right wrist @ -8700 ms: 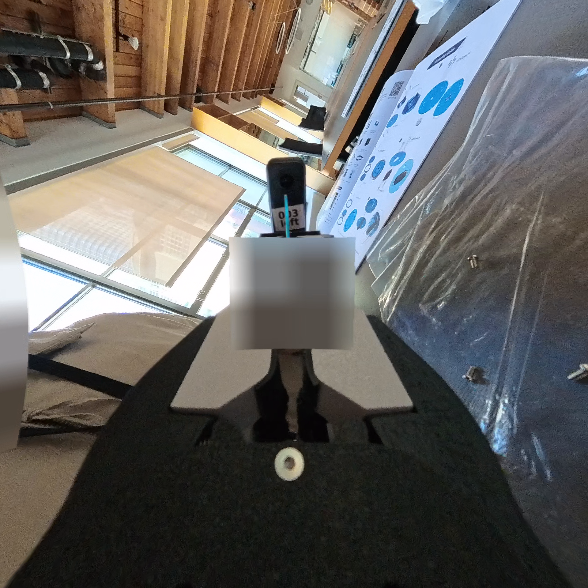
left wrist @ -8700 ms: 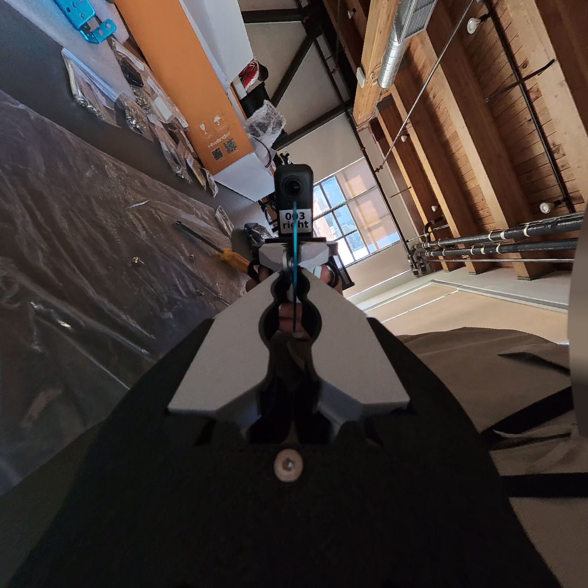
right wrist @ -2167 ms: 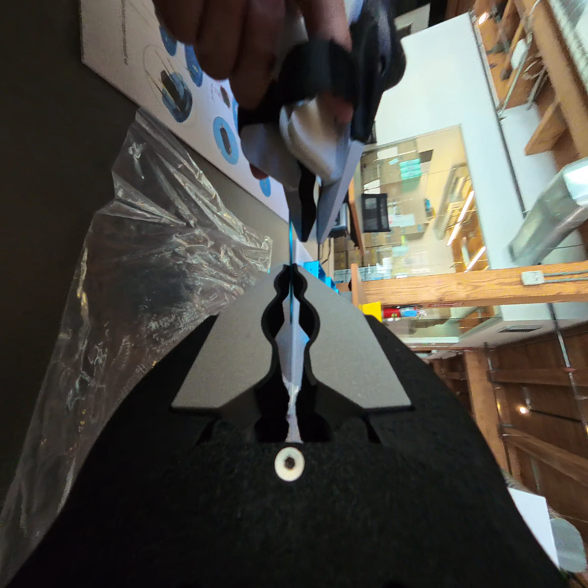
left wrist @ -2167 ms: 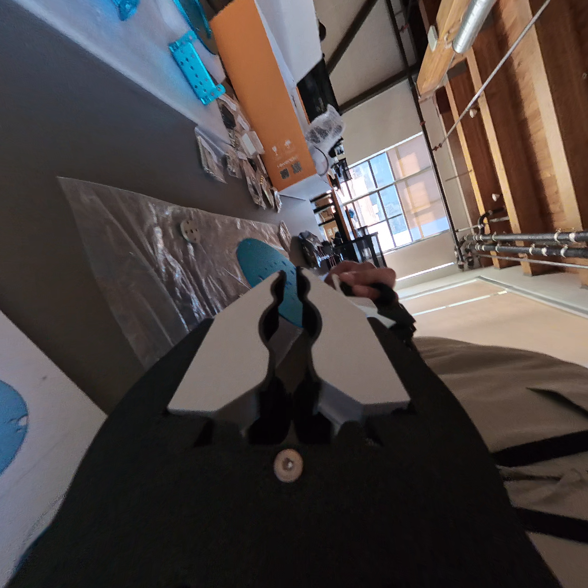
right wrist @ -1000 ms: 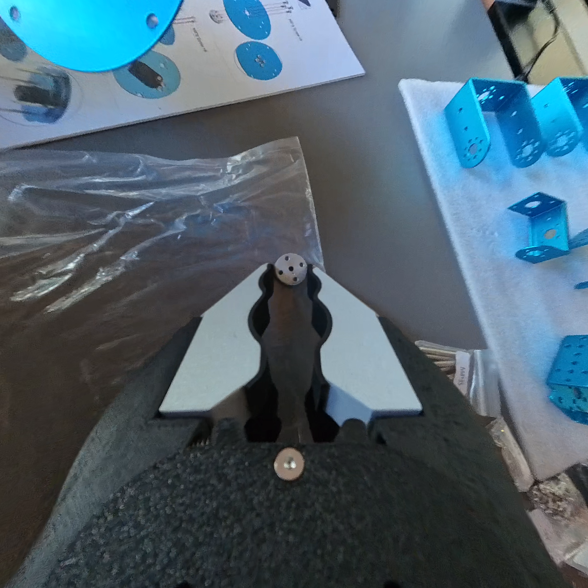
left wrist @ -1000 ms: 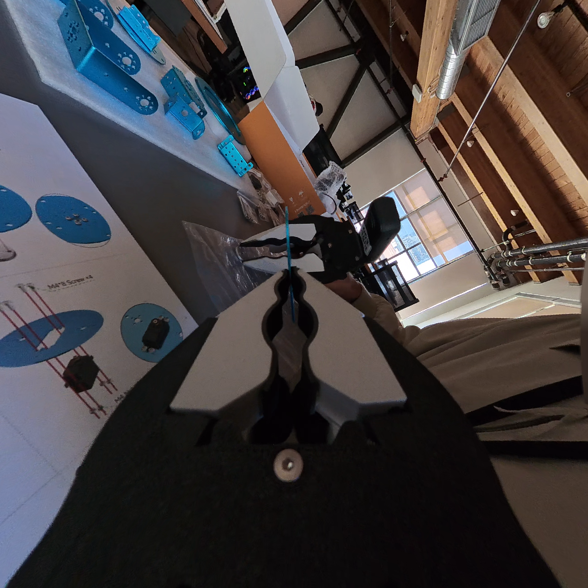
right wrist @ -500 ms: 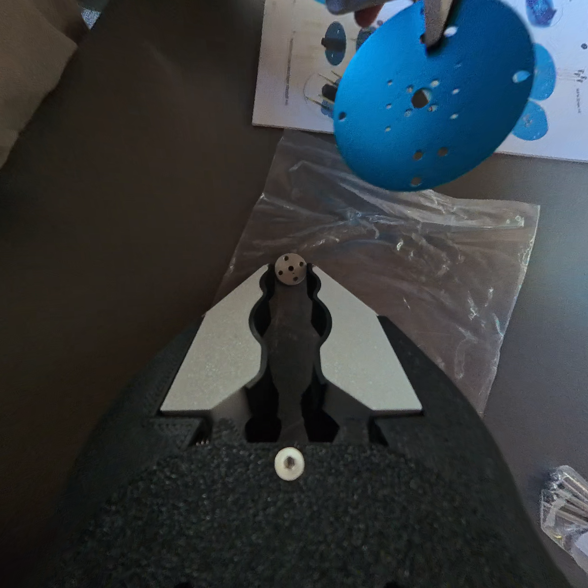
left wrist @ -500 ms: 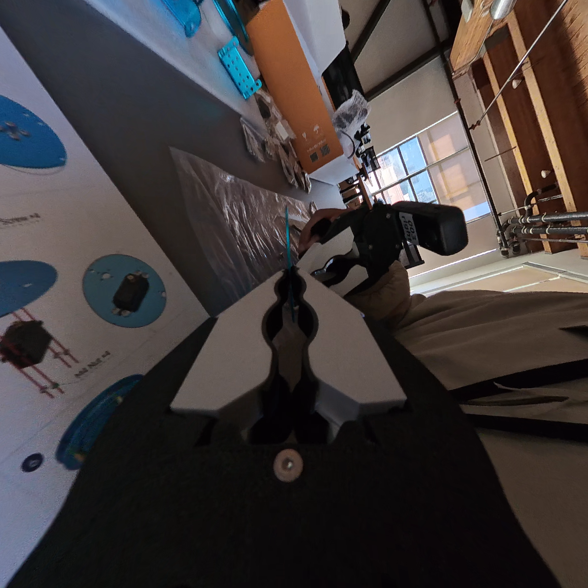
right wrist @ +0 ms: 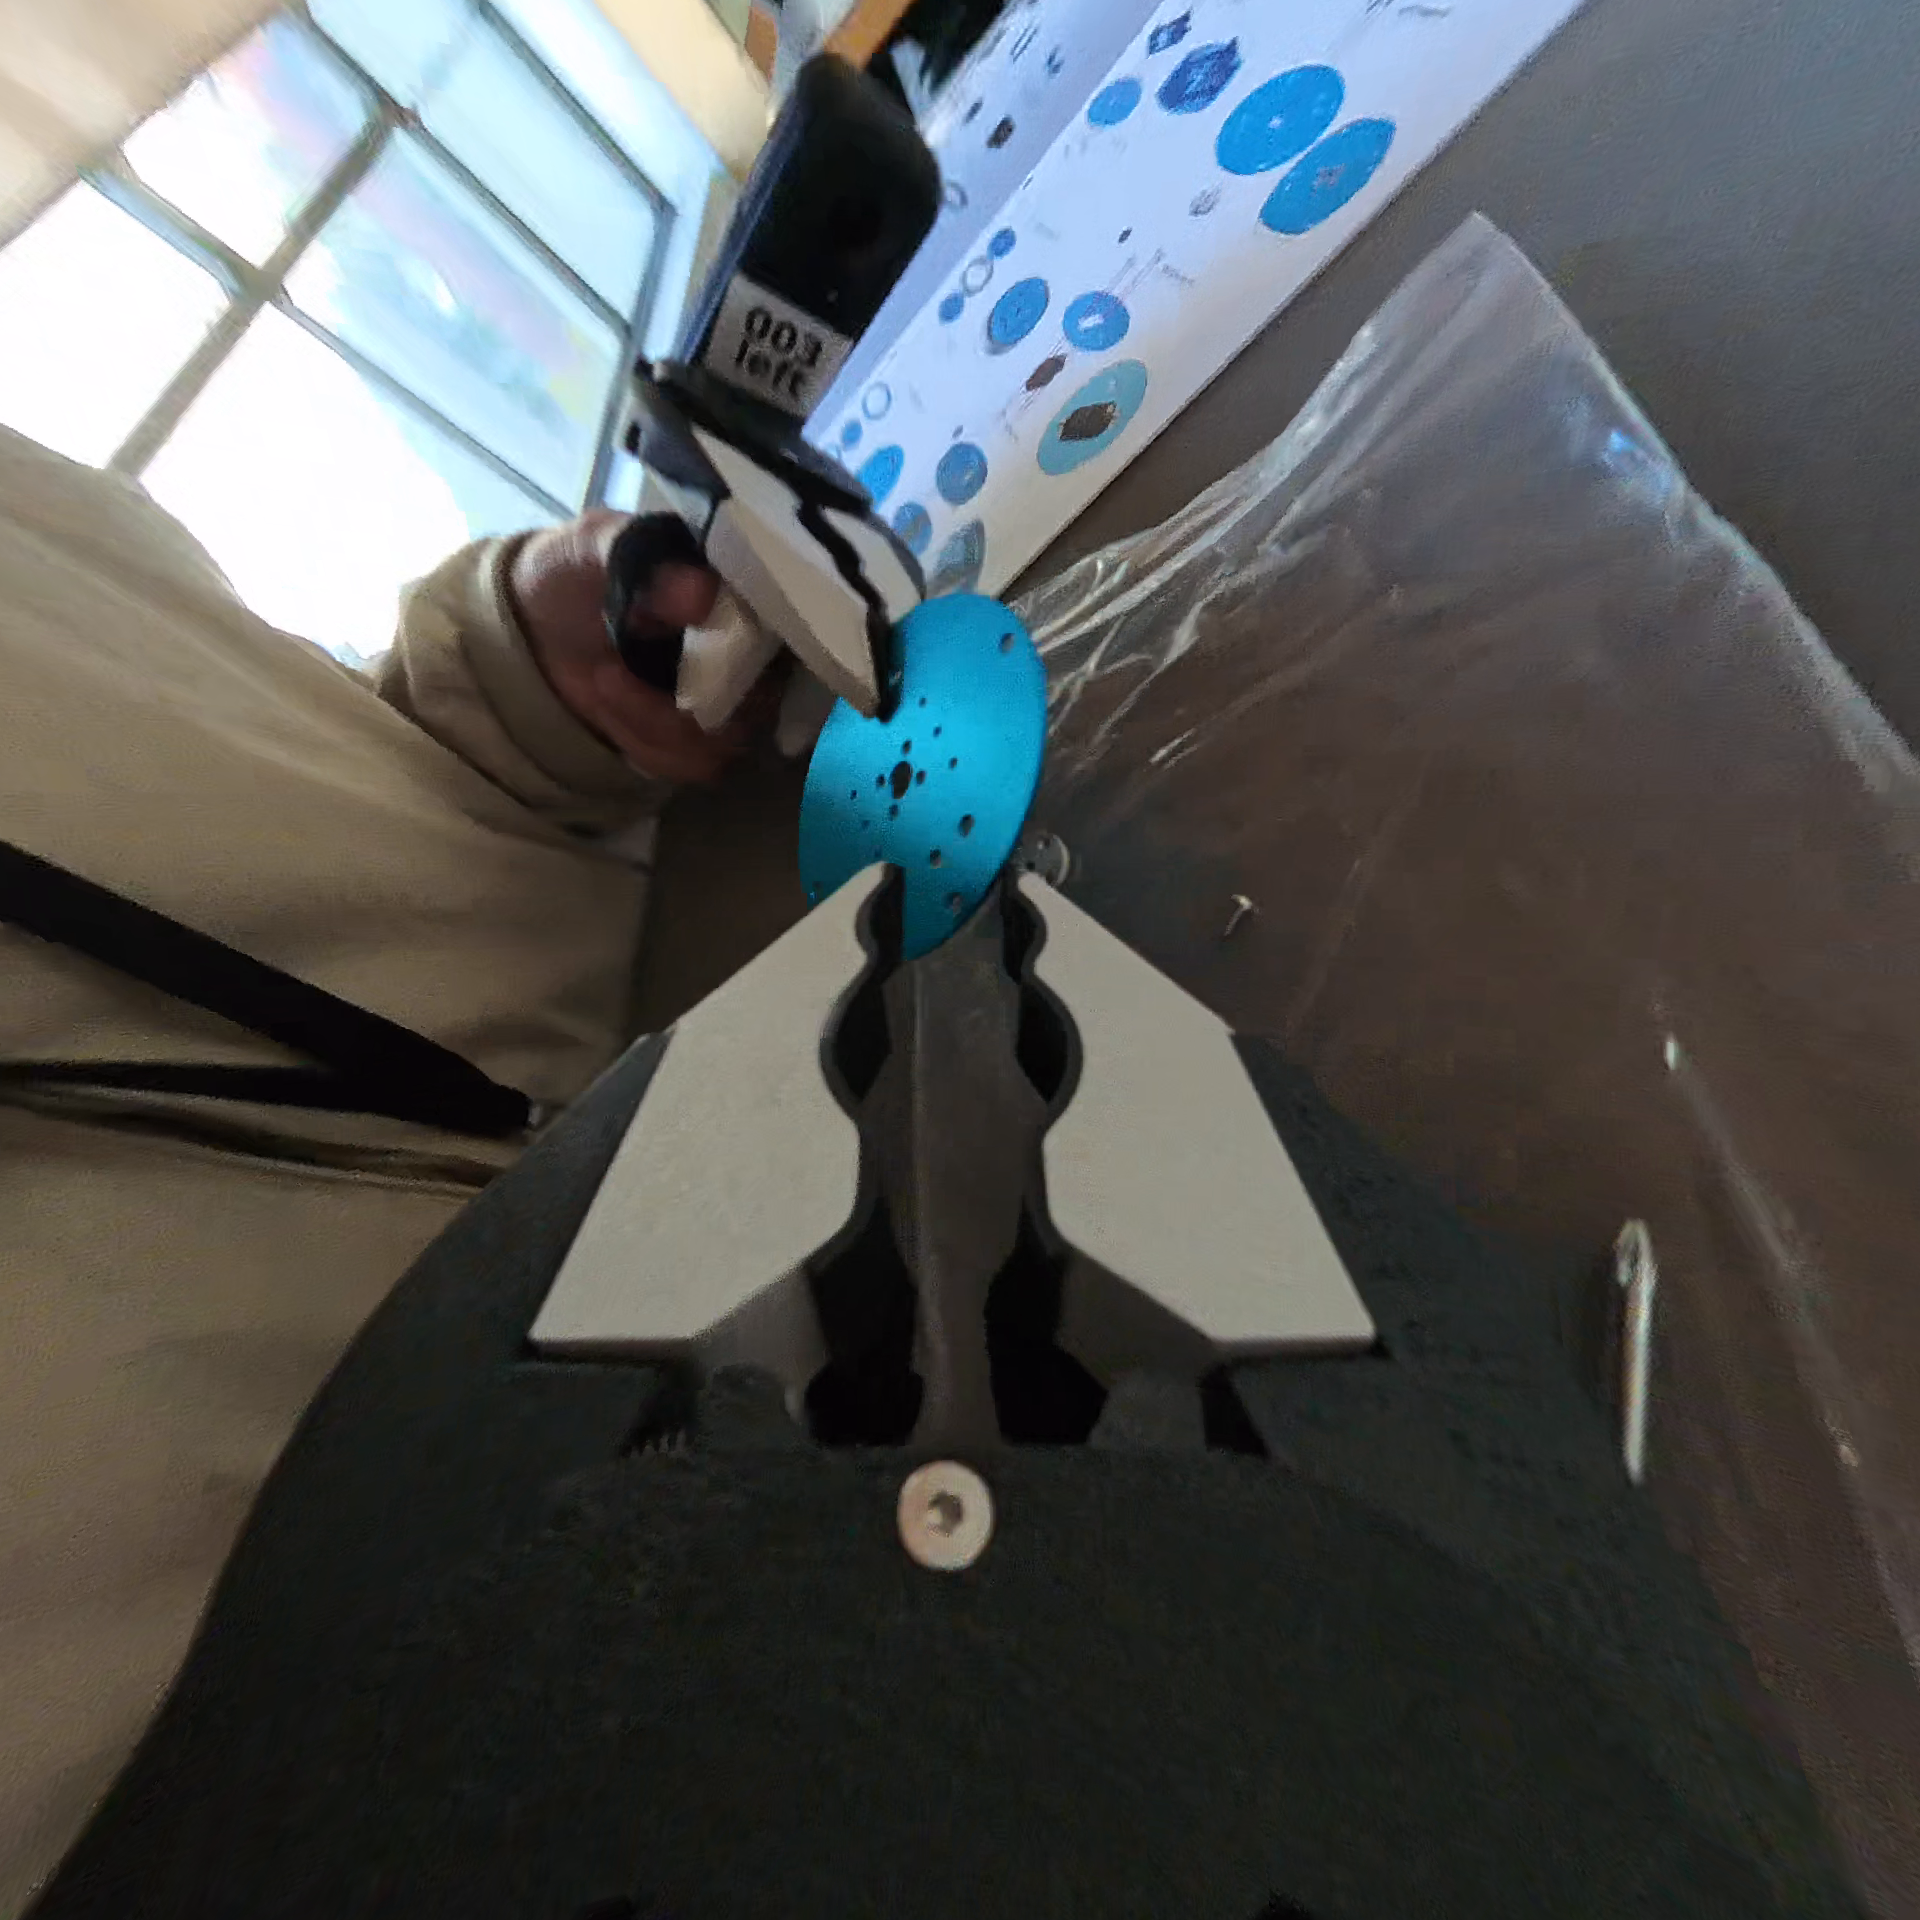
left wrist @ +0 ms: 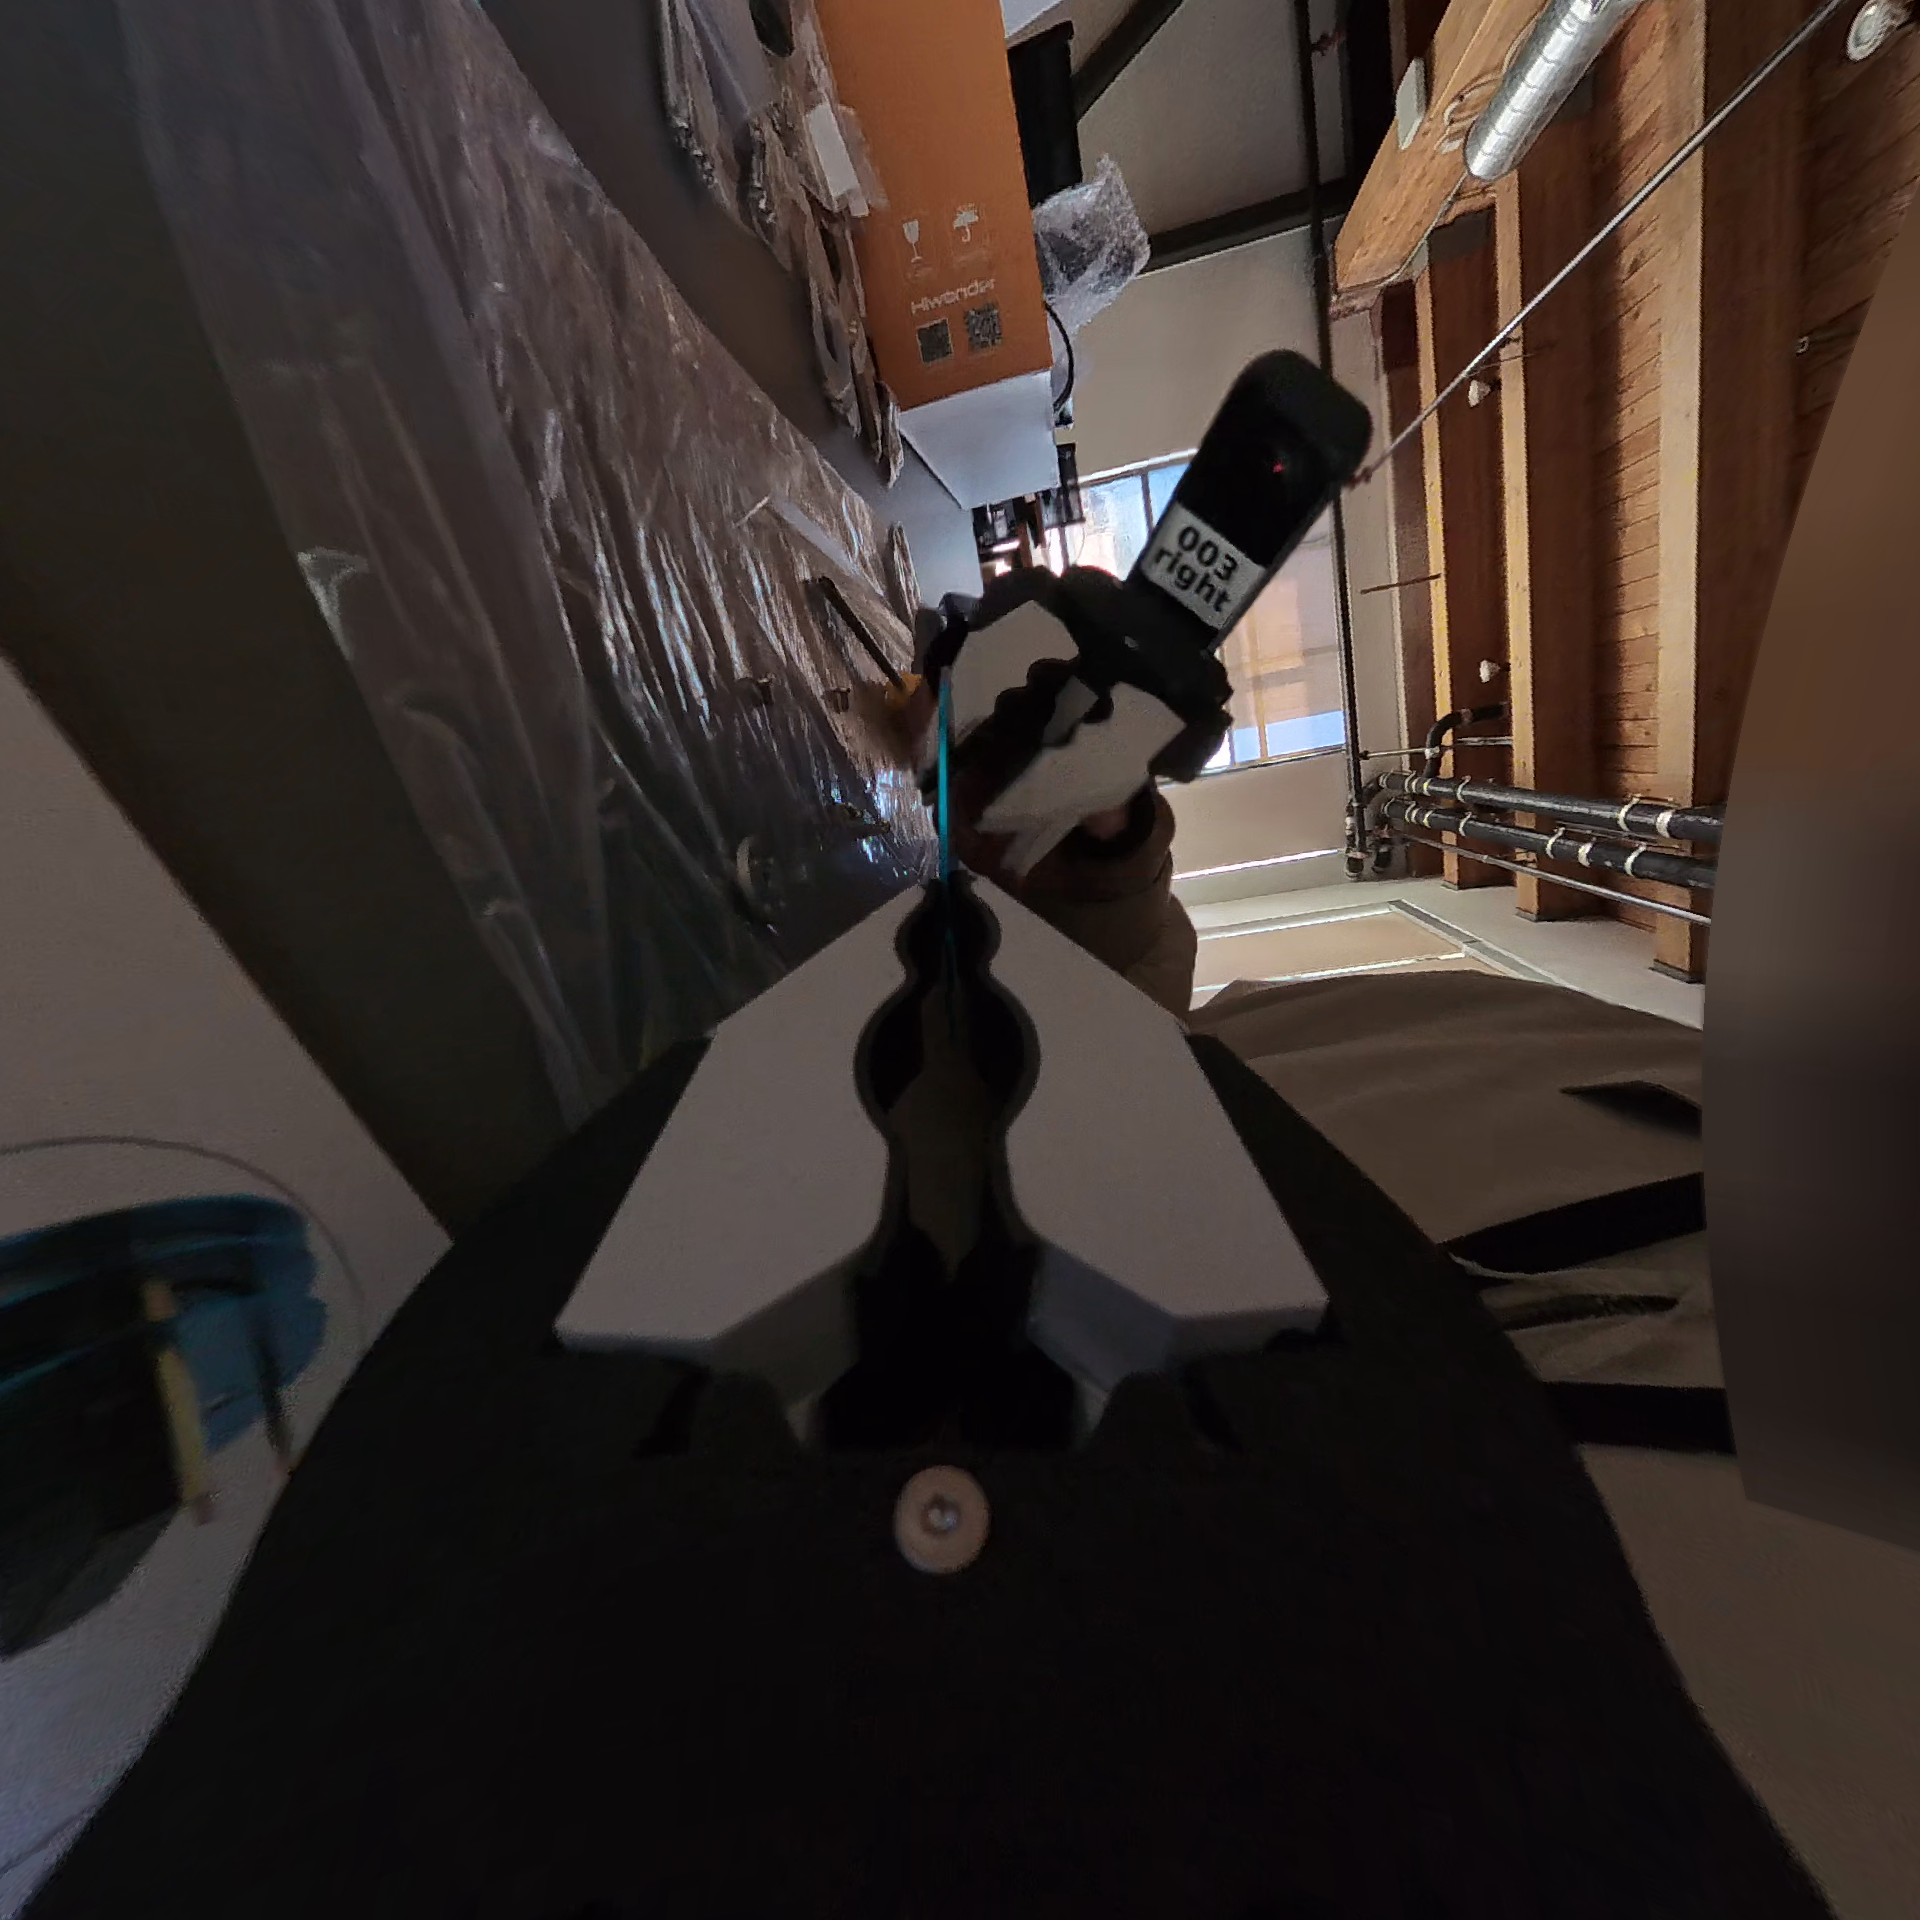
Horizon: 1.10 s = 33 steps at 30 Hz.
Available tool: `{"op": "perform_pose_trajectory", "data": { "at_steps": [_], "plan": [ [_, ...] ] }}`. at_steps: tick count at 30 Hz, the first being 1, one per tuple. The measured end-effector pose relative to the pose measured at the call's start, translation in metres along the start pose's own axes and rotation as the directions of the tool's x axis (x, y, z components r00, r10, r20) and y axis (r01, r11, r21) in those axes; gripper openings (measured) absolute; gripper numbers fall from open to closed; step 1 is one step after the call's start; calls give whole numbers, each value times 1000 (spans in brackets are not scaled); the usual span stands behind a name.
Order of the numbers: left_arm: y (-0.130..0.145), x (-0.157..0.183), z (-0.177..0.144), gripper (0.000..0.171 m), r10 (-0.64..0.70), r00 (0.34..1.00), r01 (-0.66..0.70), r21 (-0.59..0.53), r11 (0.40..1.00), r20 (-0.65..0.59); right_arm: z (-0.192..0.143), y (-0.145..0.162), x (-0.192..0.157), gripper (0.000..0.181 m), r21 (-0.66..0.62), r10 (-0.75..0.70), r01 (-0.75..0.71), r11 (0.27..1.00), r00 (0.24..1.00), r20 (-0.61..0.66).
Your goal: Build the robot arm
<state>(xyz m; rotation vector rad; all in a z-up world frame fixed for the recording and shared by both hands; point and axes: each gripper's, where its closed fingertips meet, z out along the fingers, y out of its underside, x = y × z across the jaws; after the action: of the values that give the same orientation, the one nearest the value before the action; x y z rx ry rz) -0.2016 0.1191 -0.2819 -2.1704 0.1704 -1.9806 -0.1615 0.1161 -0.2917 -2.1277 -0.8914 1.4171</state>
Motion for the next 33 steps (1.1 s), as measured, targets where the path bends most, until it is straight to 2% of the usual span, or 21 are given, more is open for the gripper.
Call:
{"op": "perform_pose_trajectory", "data": {
  "at_steps": [1, 6, 11, 14, 16, 19, 21, 22, 24, 27, 33],
  "plan": [
    [2, -1, 2, 1, 12, 1000, -12, -18, 1000, 15, -1, 3, 3, 6, 2, 51, -51, 999, 999, -8],
    [5, -22, 6, 7, 103, 977, -89, -79, 993, 185, 3, 22, 17, 3, -35, 147, -152, 988, 982, -119],
    [-8, -34, -1, 13, 230, 909, -222, -65, 973, 348, 6, 20, 10, 1, 19, 192, -191, 981, 975, -111],
    [-19, -36, -11, 17, 361, 822, -370, -69, 927, 441, 5, 19, 9, 1, 29, 198, -196, 980, 975, -99],
    [-21, -37, -13, 17, 451, 753, -455, -117, 883, 479, 6, 21, 11, 1, 18, 197, -196, 980, 974, -110],
    [-19, -29, -9, 17, 627, 608, -611, -217, 762, 487, 8, 29, 14, 3, -29, 210, -216, 976, 970, -125],
    [-16, -29, -5, 17, 705, 516, -662, -296, 689, 486, 9, 29, 14, 3, -25, 208, -213, 977, 970, -127],
    [-15, -32, -3, 17, 723, 489, -666, -327, 671, 488, 8, 30, 14, 3, -29, 198, -204, 979, 970, -140],
    [-13, -37, 1, 17, 729, 485, -655, -351, 669, 484, 7, 32, 16, 4, -48, 171, -182, 982, 969, -178],
    [-12, -43, 6, 17, 707, 528, -627, -346, 698, 471, 6, 33, 18, 5, -60, 144, -160, 985, 966, -213],
    [-14, -48, 5, 16, 701, 530, -614, -355, 705, 477, 6, 34, 24, 8, -97, 70, -101, 990, 955, -287]
  ]
}}
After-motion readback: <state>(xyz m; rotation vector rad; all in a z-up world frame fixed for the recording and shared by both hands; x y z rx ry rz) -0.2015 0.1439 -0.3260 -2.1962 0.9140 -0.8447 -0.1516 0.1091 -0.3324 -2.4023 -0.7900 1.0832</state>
